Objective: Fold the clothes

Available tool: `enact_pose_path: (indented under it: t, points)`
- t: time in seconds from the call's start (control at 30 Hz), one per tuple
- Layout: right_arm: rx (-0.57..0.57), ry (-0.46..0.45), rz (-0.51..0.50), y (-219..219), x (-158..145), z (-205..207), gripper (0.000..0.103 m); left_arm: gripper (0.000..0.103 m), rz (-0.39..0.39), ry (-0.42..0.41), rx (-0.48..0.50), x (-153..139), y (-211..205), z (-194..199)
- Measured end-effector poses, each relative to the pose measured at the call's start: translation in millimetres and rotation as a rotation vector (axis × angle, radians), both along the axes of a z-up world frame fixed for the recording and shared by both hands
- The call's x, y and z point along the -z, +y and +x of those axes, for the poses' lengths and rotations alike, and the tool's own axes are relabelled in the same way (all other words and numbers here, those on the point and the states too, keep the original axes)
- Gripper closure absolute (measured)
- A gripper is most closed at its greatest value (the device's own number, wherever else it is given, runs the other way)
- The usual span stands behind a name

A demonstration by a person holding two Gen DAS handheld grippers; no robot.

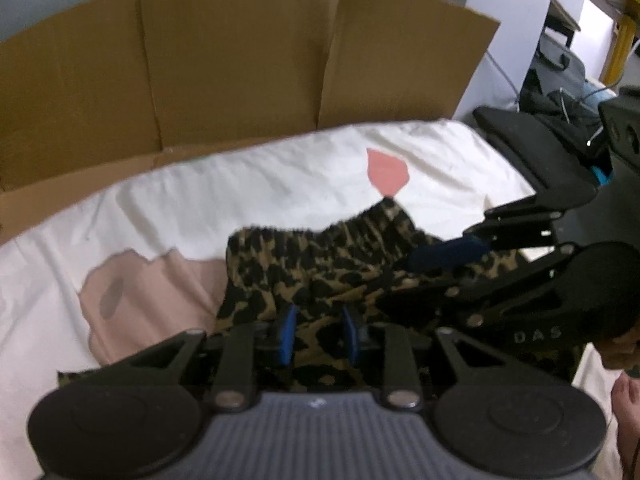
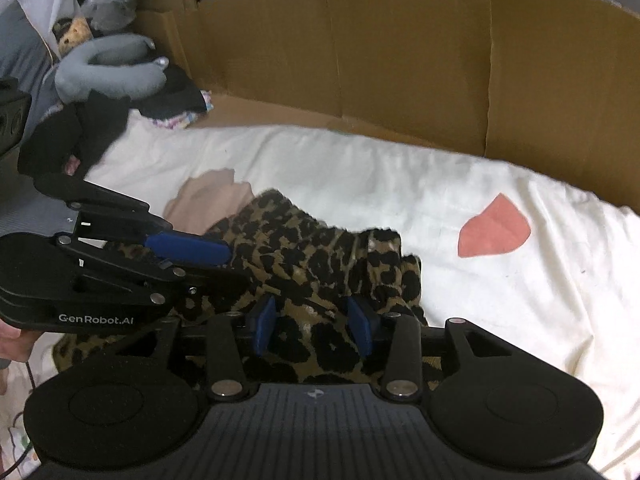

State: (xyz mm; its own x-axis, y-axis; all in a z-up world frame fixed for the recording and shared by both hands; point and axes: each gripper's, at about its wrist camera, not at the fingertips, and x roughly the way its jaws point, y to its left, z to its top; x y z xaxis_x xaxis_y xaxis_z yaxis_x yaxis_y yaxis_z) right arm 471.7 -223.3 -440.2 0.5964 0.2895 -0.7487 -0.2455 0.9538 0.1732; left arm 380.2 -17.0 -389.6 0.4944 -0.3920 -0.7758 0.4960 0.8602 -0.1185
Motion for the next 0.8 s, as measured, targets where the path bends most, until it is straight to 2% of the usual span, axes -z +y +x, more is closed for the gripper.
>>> enact_pose_path:
  t: [0.07,0.17,0.3,0.43,0.57,0.67,0.8]
  points:
    - [-0.006,0.006,-0.005,0,5,1,0.058,0.075,0.002,0.013,0.001,6,0,2]
    - [-0.016,0.014,-0.014,0,11,3,0.058,0.075,0.025,-0.009,0.014,9,-5,0]
    - [-0.023,0.008,-0.034,1,7,1,0.058,0.079,0.05,-0.035,0.011,-1,-9,-7]
    - [-0.02,-0.034,-0.05,0,-5,-4,0.058,0.09,-0.007,-0.075,0.018,-23,-5,-12]
    - [-0.011,-0.082,-0.053,-4,-17,-8,0.058,0.092,-0.033,-0.086,0.06,-28,-14,-12]
    - [-0.012,-0.076,-0.058,-5,-12,-2,0.07,0.094,-0.022,-0.062,0.062,-17,-18,-6]
    - [-0.013,-0.047,-0.068,-7,-1,7,0.076,0.095,-0.009,-0.025,0.058,-1,-22,3]
